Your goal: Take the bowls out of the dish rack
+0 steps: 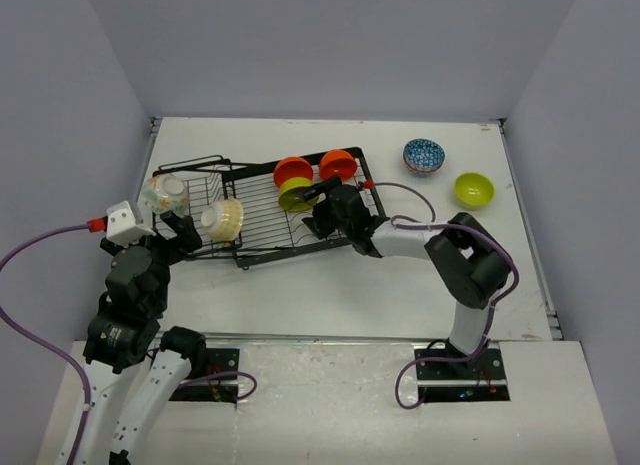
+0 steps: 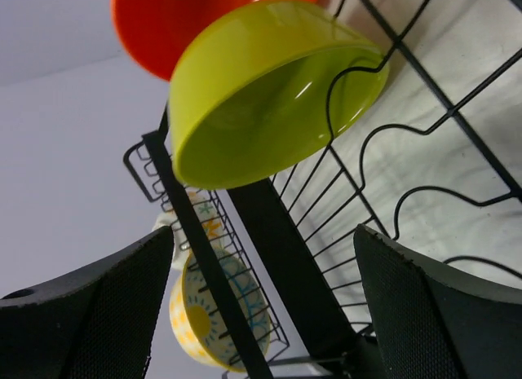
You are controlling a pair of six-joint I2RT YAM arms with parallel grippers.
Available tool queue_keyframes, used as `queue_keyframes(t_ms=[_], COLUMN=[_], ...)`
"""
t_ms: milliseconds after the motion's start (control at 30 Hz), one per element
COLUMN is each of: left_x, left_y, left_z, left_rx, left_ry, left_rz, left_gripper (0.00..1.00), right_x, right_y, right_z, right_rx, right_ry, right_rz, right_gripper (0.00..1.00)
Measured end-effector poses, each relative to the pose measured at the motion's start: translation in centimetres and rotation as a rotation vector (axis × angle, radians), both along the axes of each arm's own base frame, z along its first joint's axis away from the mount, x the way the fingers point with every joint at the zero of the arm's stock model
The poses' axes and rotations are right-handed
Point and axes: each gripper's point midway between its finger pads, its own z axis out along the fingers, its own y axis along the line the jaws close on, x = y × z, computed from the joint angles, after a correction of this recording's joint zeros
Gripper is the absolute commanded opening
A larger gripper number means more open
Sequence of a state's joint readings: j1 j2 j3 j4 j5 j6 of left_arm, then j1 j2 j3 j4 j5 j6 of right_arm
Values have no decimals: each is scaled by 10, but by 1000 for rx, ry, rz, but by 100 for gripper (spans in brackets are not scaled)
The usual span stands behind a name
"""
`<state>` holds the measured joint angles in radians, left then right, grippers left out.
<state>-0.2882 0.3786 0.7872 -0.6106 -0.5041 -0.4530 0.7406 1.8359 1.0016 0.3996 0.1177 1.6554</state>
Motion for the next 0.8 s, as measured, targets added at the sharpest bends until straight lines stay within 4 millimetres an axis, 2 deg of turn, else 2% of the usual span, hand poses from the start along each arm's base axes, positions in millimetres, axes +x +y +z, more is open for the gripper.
queue_keyframes(t_ms=[67, 133, 333, 500, 800], left_x=[0, 0, 0, 0, -2], left_y=[0, 0, 0, 0, 0], left_z=[0, 0, 0, 0, 2], left_rx=[0, 0, 0, 0, -3], left_ry=[0, 0, 0, -1, -10], left_rz=[0, 0, -1, -1, -2], left_gripper=[100, 100, 100, 100, 100], right_x=[4, 10, 31, 41, 47], right_y=[4, 7, 13, 18, 17], right_z=[-10, -10, 20, 30, 3], right_rx=[20, 37, 96, 116, 101], right_ry=[32, 42, -6, -20, 28], right_rz=[-18, -37, -93, -118, -159], right_gripper=[90, 89, 87, 86, 72])
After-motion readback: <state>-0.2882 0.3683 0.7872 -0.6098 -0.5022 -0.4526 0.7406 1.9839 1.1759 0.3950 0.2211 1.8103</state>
